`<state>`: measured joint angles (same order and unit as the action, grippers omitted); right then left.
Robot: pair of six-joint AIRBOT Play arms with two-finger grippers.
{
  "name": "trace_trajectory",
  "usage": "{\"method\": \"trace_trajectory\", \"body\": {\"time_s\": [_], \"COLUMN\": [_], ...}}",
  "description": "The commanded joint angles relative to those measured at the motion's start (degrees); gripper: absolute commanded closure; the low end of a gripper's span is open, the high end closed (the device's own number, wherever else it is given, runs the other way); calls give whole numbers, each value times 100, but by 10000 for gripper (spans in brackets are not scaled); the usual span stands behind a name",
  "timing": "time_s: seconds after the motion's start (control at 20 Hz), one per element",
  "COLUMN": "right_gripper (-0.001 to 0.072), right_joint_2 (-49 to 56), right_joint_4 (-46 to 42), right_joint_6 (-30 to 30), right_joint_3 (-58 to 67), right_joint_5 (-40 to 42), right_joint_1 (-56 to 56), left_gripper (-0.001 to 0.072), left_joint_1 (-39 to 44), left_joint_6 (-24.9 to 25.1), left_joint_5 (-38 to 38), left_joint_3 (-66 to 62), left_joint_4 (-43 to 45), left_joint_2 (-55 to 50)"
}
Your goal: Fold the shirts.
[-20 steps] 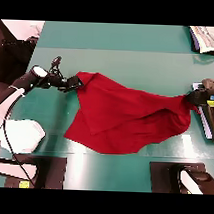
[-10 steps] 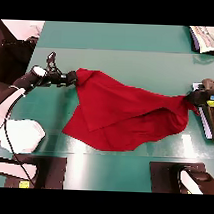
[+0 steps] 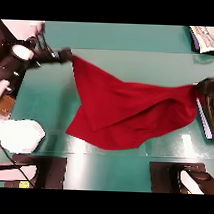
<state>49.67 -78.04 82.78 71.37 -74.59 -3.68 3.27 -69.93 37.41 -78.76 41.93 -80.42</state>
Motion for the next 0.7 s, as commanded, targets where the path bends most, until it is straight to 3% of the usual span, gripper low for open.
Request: {"method": "trace_trajectory", "body": {"time_s": [0.0,0.35,0.5,0.65], "right_gripper": [697,697,697,698], "right_joint_2": [348,1043,901,393], "right_joint_4": [-319,-573,-793,-697], "right_joint_6": [-227,-485,-483,-461], "right_joint_3": [1322,4194,4601,3818], "right_joint_5": [164,210,-85,-535], "right_joint_1": [-2,-2,-2,-4], "left_gripper": [683,683,683,683], "left_joint_1": [-4,-4,-4,-4], "left_joint_6": [597,833,664,247], "left_joint_5": [586,938,1895,3228], "left_joint_3": [-1276,-3206,-3335,-2970], "left_joint_4": [4,634,1064,1906], "left_joint_2": [879,2124,2264,2212]}}
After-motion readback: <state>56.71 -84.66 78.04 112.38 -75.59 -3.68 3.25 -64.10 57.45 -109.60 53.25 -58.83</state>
